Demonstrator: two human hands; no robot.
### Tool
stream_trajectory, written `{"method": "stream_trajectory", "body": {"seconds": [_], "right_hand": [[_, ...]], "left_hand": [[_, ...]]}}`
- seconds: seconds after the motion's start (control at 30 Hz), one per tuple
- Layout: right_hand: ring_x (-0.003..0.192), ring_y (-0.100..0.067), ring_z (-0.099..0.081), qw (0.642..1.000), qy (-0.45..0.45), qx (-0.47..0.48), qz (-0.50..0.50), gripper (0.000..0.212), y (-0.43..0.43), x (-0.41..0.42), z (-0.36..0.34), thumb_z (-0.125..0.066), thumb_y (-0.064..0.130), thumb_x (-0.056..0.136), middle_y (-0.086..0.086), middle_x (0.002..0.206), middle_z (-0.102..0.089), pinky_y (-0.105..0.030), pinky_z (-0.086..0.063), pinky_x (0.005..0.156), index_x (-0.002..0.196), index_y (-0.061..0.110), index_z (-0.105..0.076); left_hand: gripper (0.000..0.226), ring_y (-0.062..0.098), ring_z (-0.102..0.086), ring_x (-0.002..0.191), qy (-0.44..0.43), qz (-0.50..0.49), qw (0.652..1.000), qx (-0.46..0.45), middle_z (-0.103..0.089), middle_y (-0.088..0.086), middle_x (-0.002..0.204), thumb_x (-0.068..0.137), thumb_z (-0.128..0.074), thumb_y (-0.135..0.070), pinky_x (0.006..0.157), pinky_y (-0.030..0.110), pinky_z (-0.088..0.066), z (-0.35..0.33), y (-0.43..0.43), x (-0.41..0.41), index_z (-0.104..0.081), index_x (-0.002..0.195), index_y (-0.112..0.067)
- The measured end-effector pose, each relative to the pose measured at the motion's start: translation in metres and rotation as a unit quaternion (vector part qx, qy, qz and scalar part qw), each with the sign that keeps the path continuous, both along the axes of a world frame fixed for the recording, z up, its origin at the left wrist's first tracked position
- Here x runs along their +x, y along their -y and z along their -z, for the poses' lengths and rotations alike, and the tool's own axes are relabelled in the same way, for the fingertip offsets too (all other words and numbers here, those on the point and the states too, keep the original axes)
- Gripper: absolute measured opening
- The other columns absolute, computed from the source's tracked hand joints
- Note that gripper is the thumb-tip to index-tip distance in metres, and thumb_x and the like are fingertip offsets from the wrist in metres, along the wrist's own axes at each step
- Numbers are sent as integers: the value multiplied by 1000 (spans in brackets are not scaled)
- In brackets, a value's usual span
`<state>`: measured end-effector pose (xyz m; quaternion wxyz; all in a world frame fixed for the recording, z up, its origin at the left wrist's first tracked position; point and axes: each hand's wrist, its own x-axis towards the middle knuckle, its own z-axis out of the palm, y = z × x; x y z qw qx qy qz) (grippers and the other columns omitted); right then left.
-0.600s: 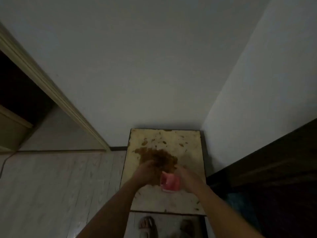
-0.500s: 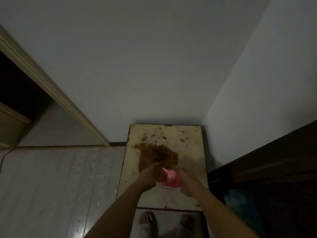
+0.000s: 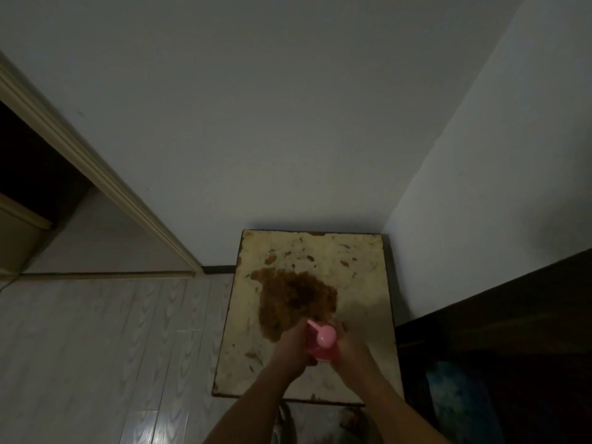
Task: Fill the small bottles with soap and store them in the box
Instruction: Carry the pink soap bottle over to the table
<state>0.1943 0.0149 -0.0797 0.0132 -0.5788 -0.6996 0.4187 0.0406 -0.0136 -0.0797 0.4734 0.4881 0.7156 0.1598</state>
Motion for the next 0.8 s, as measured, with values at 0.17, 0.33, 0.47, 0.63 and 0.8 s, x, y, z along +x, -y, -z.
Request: {"method": "stream_trajectory", "body": {"seconds": [0.17,0.33,0.47,0.63,0.8], "right_hand": [[112,-22,-54,999,-5,-9,-34,61,-13,2,-36,-68,9,81,-7,130,-50,-22,-44,86,136,19,-43],[115,-22,-52,998,-33,14,-46,67,-35,-3,-100,-70,8,77,-8,132,-45,-24,-43,90,137,18,-41],[115,-24,-52,996,-41,54,-61,61,-52,-18,-152,-69,10,79,-10,130,-47,-24,-41,89,134,15,-44],[114,-19,-52,990,-83,90,-76,67,-70,-33,-211,-73,14,74,-6,130,-48,-25,-44,93,134,17,-44],[99,-17,-67,969,-205,117,-79,21,-80,-52,-264,-63,28,81,0,100,-72,-44,-55,84,99,18,-68]], "left_hand": [[64,20,-59,109,3,23,999,23,-63,2,121,68,-78,-6,86,37,-55,-34,-9,-5,-54,126,-18],[61,16,-61,103,24,31,998,57,-62,3,121,75,-76,-9,82,30,-56,-97,-24,-16,-50,129,-18],[60,22,-60,110,35,23,995,94,-60,4,121,78,-75,-13,89,40,-55,-153,-36,-28,-48,131,-17],[79,27,-53,121,38,3,991,128,-55,11,135,70,-79,-1,97,45,-48,-212,-51,-52,-42,139,-9],[79,24,-57,116,43,-10,987,155,-53,7,135,74,-78,-6,95,41,-51,-255,-54,-69,-39,142,-12]]}}
